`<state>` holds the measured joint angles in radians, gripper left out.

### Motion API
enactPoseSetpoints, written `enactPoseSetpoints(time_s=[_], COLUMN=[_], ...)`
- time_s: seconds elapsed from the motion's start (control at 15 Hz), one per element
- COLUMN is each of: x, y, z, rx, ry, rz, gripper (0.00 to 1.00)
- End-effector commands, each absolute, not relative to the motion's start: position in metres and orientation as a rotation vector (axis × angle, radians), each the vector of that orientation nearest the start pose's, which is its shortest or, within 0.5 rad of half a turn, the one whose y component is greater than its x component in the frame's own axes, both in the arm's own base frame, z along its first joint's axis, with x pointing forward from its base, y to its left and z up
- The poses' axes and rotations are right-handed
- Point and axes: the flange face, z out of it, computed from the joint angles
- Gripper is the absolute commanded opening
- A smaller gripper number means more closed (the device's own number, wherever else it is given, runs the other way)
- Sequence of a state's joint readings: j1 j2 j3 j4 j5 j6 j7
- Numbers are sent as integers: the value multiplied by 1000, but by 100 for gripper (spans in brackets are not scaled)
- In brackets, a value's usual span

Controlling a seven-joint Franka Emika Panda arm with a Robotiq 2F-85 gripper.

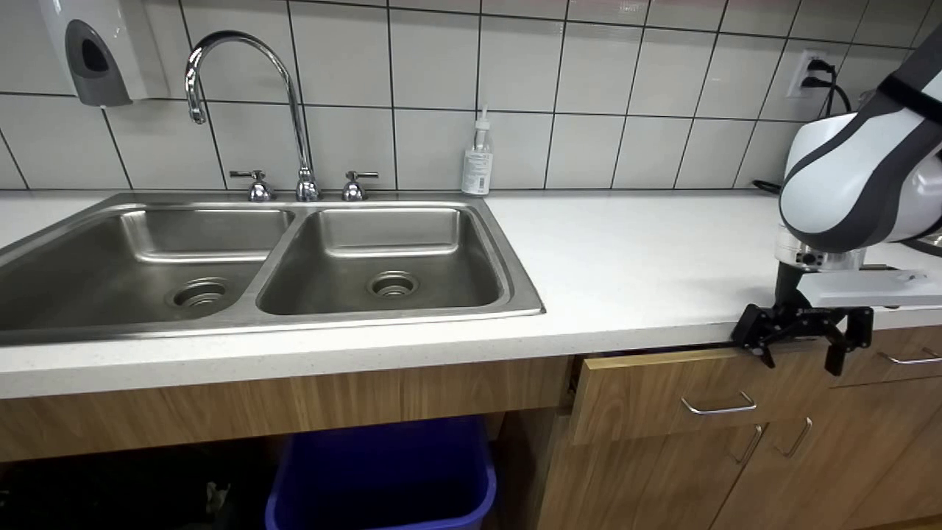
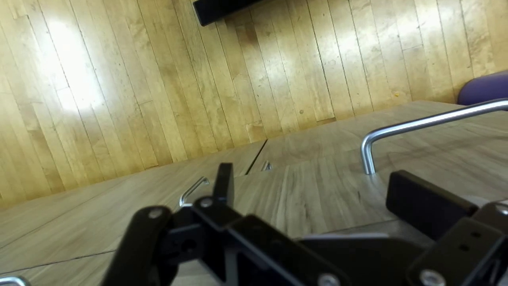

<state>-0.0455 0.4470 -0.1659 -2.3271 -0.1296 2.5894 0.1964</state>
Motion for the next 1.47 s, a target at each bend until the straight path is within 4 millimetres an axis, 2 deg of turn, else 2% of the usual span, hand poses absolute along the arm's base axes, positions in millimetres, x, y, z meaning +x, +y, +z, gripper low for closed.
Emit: enactPoseSetpoints(time_s=[0.0,0.27,0.6,1.07,1.4], x=[478,477,484,484,493], y=[-111,-113,-114,-111,-108], z=[162,179,206,225,248], rx=[-3201,-3181,-3149,-3113,-3099], ry=[497,530,572,606,606], rz=[213,166,66,8,-96], gripper=[100,100,100,100,100])
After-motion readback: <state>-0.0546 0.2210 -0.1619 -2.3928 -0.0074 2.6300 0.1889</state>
